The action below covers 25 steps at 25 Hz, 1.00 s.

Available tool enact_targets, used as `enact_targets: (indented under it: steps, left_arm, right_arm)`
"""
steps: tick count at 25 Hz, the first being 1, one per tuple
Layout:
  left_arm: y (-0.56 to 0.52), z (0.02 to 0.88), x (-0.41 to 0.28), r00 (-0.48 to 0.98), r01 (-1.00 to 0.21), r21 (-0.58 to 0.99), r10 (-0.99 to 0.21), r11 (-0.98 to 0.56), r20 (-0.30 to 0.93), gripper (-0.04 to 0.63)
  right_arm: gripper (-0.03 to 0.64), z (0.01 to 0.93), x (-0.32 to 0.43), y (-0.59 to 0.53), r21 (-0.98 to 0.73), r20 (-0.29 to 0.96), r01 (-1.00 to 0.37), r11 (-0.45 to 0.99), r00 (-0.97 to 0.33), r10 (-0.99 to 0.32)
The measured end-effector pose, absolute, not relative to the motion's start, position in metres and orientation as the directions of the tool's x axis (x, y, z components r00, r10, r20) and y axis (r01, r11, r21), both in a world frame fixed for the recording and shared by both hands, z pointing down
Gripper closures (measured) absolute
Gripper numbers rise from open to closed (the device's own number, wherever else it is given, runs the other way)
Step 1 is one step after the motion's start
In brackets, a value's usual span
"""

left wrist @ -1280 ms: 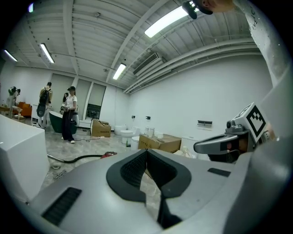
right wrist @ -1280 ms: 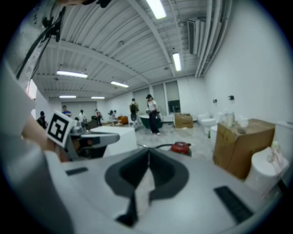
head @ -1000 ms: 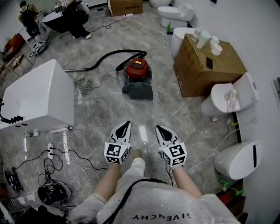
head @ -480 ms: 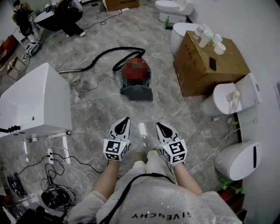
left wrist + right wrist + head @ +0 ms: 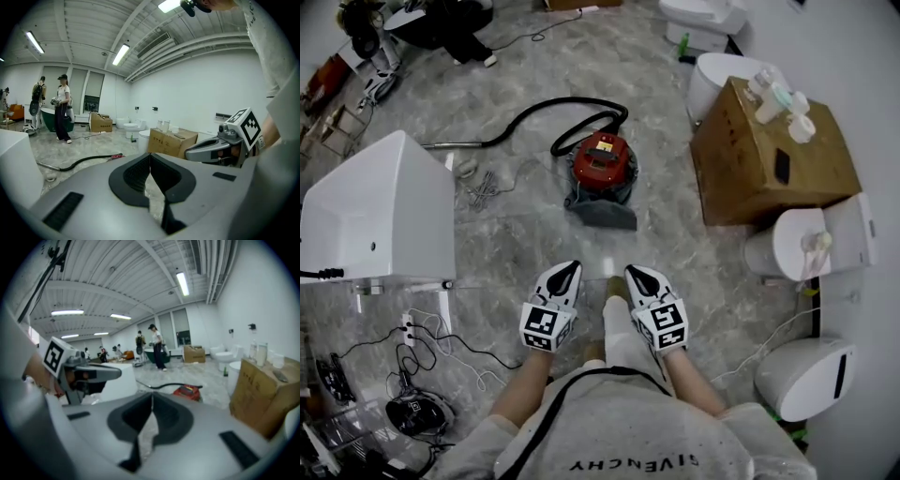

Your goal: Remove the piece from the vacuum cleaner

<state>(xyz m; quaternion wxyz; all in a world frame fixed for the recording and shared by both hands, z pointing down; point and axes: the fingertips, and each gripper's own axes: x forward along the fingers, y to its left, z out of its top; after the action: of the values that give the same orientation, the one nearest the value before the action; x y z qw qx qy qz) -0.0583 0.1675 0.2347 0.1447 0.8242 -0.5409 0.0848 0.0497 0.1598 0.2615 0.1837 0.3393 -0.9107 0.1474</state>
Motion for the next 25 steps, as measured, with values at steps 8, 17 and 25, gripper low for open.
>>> enact_targets:
  steps: [8,17,25]
  left_arm:
    - [0.079,0.272,-0.066,0.36,-0.932,0.181,-0.864,-0.315,0.352,0.572]
    - [0.023,0.333,-0.074,0.347,-0.935,0.226,-0.842,-0.274,0.413,0.572]
    - [-0.008,0.392,-0.08,0.413,-0.91,0.247,-0.781,-0.332,0.468,0.572]
  right_arm:
    - [0.601,0.292,0.027,0.082,-0.172,0.477,-0.597,0.784,-0.746,-0.464]
    - [0.601,0.345,0.029,0.018,-0.181,0.544,-0.583,0.792,-0.73,-0.414]
    - [0.6,0.401,0.017,-0.015,-0.222,0.597,-0.587,0.778,-0.713,-0.368]
